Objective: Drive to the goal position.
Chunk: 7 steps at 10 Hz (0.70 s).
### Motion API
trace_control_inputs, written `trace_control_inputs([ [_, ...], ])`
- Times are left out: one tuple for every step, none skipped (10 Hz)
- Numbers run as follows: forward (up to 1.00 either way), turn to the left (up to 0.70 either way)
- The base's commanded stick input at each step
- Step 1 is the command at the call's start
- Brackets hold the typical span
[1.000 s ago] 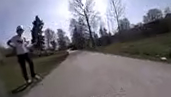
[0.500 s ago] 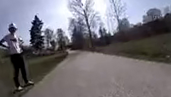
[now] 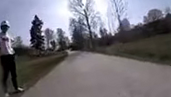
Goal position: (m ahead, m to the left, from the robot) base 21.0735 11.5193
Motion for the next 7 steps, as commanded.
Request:
trace_control_inputs([
  [1.0,0.0],
  [1.0,0.0],
  [1.0,0.0],
  [1.0,0.0],
  [1.0,0.0],
  [1.0,0.0],
  [1.0,0.0],
])
